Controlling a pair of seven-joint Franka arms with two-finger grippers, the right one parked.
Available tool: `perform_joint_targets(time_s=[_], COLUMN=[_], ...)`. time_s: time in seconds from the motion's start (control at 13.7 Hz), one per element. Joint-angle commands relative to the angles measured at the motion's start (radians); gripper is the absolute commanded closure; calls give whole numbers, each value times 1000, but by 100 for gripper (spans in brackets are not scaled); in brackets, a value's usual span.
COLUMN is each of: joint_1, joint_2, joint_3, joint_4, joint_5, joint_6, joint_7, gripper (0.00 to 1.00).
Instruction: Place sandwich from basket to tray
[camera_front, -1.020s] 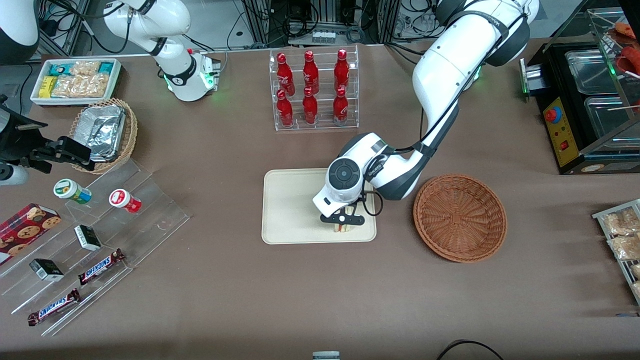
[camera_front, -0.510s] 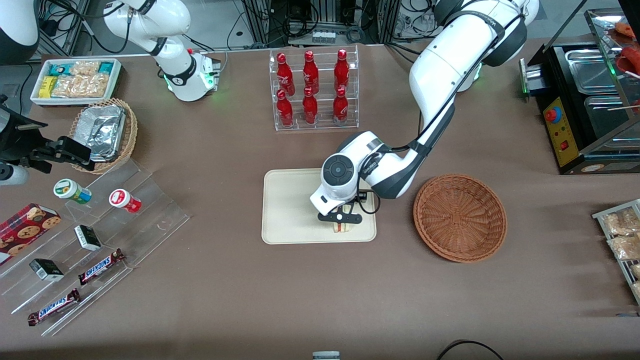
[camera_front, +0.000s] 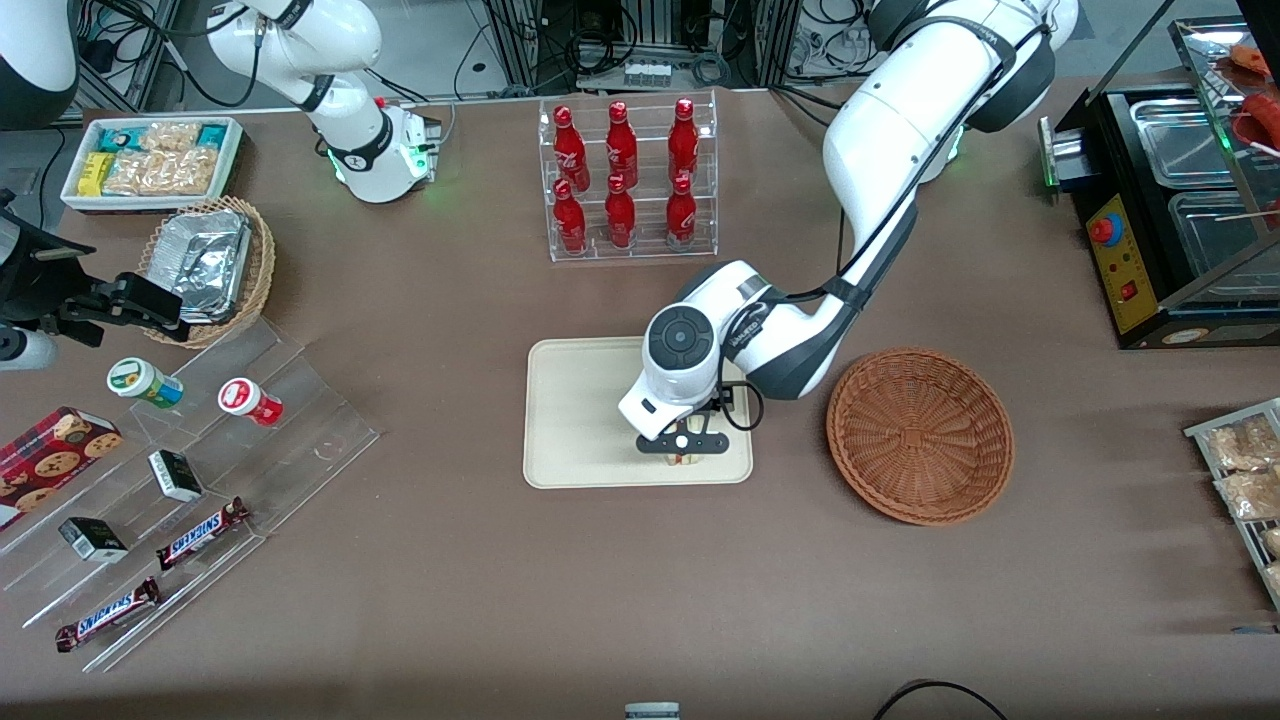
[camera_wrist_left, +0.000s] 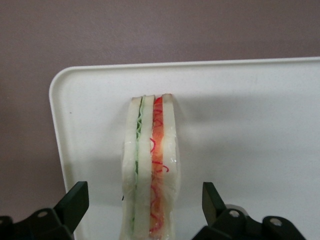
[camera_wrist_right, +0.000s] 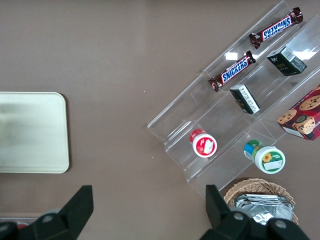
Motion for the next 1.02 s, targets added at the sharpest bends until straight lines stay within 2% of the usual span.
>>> perform_joint_targets(time_s=[0.0, 0.22, 0.58, 0.8, 0.95], joint_1=[0, 31, 113, 211, 244], joint_2=[-43, -95, -218, -299, -338], joint_3=[6, 4, 3, 3, 3], joint_4=[23, 29, 29, 19, 18], joint_5=[13, 7, -30, -94, -107], joint_6=[-62, -84, -221, -298, -364], joint_7=[-28, -34, -23, -14, 49], gripper=[0, 0, 0, 0, 0])
